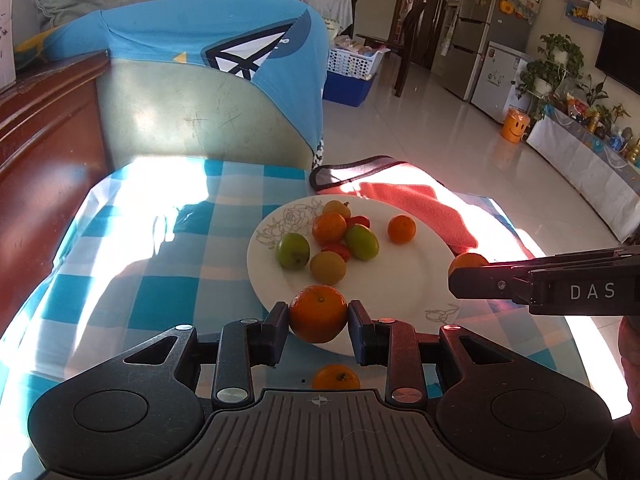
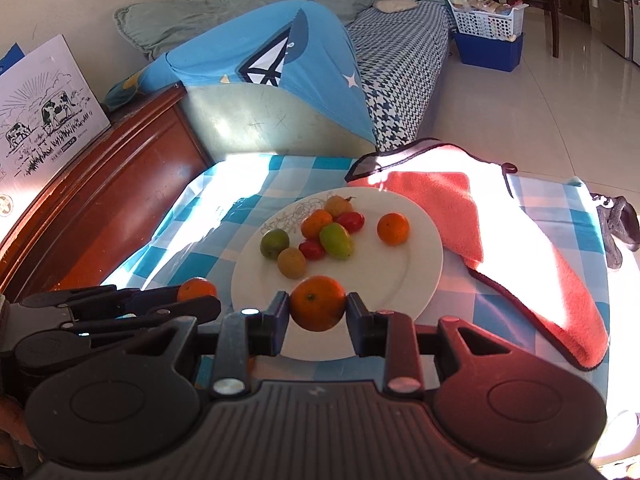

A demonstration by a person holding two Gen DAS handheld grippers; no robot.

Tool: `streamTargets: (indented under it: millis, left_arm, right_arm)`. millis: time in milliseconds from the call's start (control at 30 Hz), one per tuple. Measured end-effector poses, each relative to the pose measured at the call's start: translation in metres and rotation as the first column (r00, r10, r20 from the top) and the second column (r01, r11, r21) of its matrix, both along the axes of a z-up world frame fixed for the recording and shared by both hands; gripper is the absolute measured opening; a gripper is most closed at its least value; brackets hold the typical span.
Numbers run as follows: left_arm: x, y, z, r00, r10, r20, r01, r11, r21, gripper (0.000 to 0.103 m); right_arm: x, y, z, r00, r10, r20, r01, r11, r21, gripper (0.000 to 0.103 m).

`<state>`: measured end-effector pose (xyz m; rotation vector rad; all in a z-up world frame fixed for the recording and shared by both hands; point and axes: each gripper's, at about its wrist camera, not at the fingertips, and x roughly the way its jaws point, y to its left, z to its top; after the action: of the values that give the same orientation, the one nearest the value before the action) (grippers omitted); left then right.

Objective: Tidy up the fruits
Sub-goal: 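Carry both oranges onto the white plate and open both tools, then withdraw both open tools from the plate toward the remaining fruit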

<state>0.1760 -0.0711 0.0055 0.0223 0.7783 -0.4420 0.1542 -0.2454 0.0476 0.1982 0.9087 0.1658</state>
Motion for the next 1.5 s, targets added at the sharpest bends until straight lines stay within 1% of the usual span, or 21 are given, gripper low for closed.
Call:
streamTargets:
  millis: [433,633,700,733,800,867,933,1000,1067,1200,1233,1267,1500]
  left_arm:
    - [0.021,-0.022,-0.017,0.999,-0.006,-0.046,0.006,1.000,0.004,0.029]
    - [0.023,-0.024,-0.017,0.999,0.001,-0.048,-0.001,1.000,-0.005,0.029]
    - [0.022,-0.024,-0.016,0.999,0.006,-0.041,-0.007,1.000,-0.004,0.031]
    - [0.021,-0.024,-0.015,0.999,0.007,-0.039,-0.007,1.000,-0.005,0.031]
    - [0.020,-0.022,-0.012,0.999,0.014,-0.035,-0.015,1.000,-0.012,0.031]
    - [0.019,-0.019,-0.009,0.999,0.030,-0.032,-0.030,0.999,-0.015,0.039]
    - [0.019,-0.016,-0.006,0.999,0.042,-0.019,-0.042,0.999,-0.015,0.042]
    - [0.018,-0.012,-0.003,0.998,0.056,-0.008,-0.056,0.998,-0.014,0.048]
    - [0.017,-0.007,0.001,0.998,0.070,0.001,-0.070,0.997,-0.015,0.056]
    - [0.014,0.001,0.006,0.997,0.074,0.019,-0.074,0.997,0.004,0.060]
    - [0.012,0.003,0.007,0.997,0.078,0.019,-0.078,0.997,0.004,0.064]
    - [0.010,0.006,0.007,0.996,0.082,0.017,-0.082,0.997,0.002,0.066]
    - [-0.007,0.024,0.007,0.996,0.094,0.005,-0.094,0.996,-0.003,0.066]
  right_arm:
    - [0.019,-0.001,-0.021,0.998,-0.022,-0.067,0.023,1.000,0.008,0.031]
    - [0.025,-0.001,-0.027,0.996,-0.036,-0.076,0.036,0.999,0.003,0.031]
    - [0.026,-0.001,-0.029,0.995,-0.044,-0.084,0.045,0.999,0.008,0.032]
    - [0.027,-0.002,-0.029,0.995,-0.051,-0.085,0.052,0.999,0.016,0.034]
    - [0.027,-0.003,-0.027,0.996,-0.062,-0.070,0.064,0.998,0.023,0.035]
    - [0.026,-0.004,-0.024,0.996,-0.067,-0.055,0.068,0.997,0.023,0.038]
    - [0.026,-0.004,-0.022,0.997,-0.070,-0.046,0.071,0.997,0.024,0.039]
    - [0.026,-0.003,-0.021,0.997,-0.063,-0.048,0.064,0.998,0.023,0.040]
    - [0.025,-0.002,-0.021,0.997,-0.055,-0.050,0.056,0.998,0.023,0.040]
    - [0.023,0.002,-0.019,0.998,-0.030,-0.048,0.031,0.999,0.014,0.044]
    - [0.022,0.005,-0.018,0.999,-0.016,-0.045,0.017,1.000,0.012,0.045]
    - [0.021,0.007,-0.017,0.999,-0.002,-0.044,0.003,1.000,0.011,0.045]
    - [0.007,0.021,-0.013,0.995,0.094,-0.027,-0.094,0.995,-0.028,0.045]
